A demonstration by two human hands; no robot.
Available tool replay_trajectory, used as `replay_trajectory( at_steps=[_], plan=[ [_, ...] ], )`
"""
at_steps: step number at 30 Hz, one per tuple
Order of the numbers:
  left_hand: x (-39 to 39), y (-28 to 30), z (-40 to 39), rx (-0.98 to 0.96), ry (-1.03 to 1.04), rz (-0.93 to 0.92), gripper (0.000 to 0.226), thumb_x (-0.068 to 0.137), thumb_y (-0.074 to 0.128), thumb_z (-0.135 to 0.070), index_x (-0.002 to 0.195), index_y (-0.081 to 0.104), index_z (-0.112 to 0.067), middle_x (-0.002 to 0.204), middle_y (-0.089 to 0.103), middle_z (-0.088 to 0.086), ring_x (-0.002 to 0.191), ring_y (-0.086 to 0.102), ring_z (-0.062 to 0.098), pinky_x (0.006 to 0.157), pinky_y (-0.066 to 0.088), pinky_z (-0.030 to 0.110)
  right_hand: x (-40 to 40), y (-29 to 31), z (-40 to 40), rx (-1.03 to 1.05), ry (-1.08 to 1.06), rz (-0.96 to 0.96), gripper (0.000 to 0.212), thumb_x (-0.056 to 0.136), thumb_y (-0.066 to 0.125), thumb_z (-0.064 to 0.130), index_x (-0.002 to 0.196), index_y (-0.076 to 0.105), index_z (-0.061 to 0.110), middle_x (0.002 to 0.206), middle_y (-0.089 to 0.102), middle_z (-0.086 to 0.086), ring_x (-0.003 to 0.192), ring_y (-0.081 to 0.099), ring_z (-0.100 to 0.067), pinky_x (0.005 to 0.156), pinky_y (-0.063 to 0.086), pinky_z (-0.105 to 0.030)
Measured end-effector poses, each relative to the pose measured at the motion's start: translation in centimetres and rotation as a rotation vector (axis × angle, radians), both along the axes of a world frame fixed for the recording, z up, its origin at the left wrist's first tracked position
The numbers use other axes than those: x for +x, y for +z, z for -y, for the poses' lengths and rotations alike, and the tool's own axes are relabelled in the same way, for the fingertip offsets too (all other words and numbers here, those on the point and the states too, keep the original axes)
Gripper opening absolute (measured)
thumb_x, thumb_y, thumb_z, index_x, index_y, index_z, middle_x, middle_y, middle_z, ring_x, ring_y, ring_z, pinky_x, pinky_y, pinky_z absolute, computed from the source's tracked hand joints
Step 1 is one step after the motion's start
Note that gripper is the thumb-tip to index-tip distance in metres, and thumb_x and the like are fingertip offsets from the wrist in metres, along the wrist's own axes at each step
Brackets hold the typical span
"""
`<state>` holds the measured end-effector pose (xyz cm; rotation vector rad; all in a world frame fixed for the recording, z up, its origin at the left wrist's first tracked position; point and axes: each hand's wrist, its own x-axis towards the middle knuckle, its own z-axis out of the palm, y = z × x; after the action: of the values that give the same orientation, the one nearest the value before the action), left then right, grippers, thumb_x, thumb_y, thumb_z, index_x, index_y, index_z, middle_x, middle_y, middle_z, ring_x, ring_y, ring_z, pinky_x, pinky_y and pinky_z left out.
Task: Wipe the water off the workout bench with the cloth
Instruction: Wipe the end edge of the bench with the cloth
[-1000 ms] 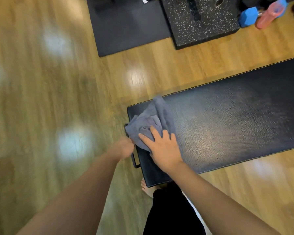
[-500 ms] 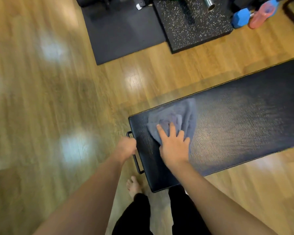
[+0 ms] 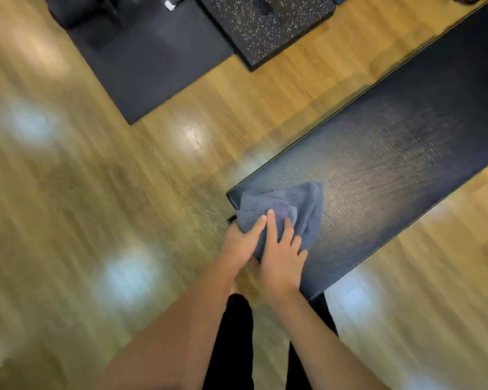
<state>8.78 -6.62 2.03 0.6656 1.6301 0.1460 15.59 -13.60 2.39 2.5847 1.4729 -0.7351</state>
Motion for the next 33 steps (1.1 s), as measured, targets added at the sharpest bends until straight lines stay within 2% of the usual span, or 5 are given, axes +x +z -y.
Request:
replay_trajectory(
  at_steps=[6,10,17,27,33],
  plan=[
    [-2.9,-0.6,0.0,-0.063,0.046,0.133,0.014,0.092,0.069,-0.026,0.103,0.061,-0.020,0.107,0.071,0.003,0.098,0.068,0.021,0.082,0.058,0.033,-3.4,-0.1,3.7,0.232,-0.266,-0.457,0.084,0.076,0.066,0.050,0.146,0.022,0.042,0.151,0.026,-0.002,0.130,0.036,-0.025,0.100,0.042,-0.044],
    [-4.8,-0.9,0.8,-0.128,-0.026,0.155,0.036,0.097,0.061,-0.030,0.126,0.062,-0.010,0.119,0.071,0.013,0.098,0.072,0.023,0.074,0.060,0.029,-3.9,-0.9,6.6,0.436,-0.684,-0.547,0.035,0.085,0.058,0.052,0.115,0.040,0.052,0.114,0.051,0.020,0.104,0.058,-0.008,0.087,0.051,-0.043],
    [-5.9,-0.5,0.0,-0.434,-0.066,0.318,0.042,0.090,0.066,-0.044,0.111,0.076,-0.009,0.112,0.073,0.017,0.107,0.069,0.032,0.102,0.050,0.045,-5.0,-0.3,5.6,0.346,-1.001,-0.807,0.035,0.093,0.061,0.047,0.112,0.060,0.018,0.094,0.063,0.005,0.073,0.055,0.013,0.063,0.035,0.001],
    [-8.6,-0.8,-2.3,-0.223,-0.537,0.349,0.033,0.097,0.058,-0.009,0.130,0.058,-0.006,0.124,0.068,0.013,0.089,0.070,0.015,0.067,0.057,0.019,-10.2,-1.2,5.7,0.587,-1.165,-0.818,0.012,0.093,0.065,0.022,0.106,0.065,0.023,0.101,0.073,0.009,0.097,0.068,-0.010,0.080,0.055,-0.031],
    [-11.2,-1.7,0.2,-0.271,-0.607,0.282,0.024,0.095,0.057,0.000,0.117,0.063,-0.007,0.102,0.071,0.007,0.063,0.069,0.001,0.052,0.051,0.013,-13.1,-1.3,7.9,0.636,-1.291,-0.629,0.025,0.094,0.060,0.028,0.076,0.045,0.021,0.066,0.050,0.010,0.062,0.047,-0.011,0.066,0.043,-0.041]
  ],
)
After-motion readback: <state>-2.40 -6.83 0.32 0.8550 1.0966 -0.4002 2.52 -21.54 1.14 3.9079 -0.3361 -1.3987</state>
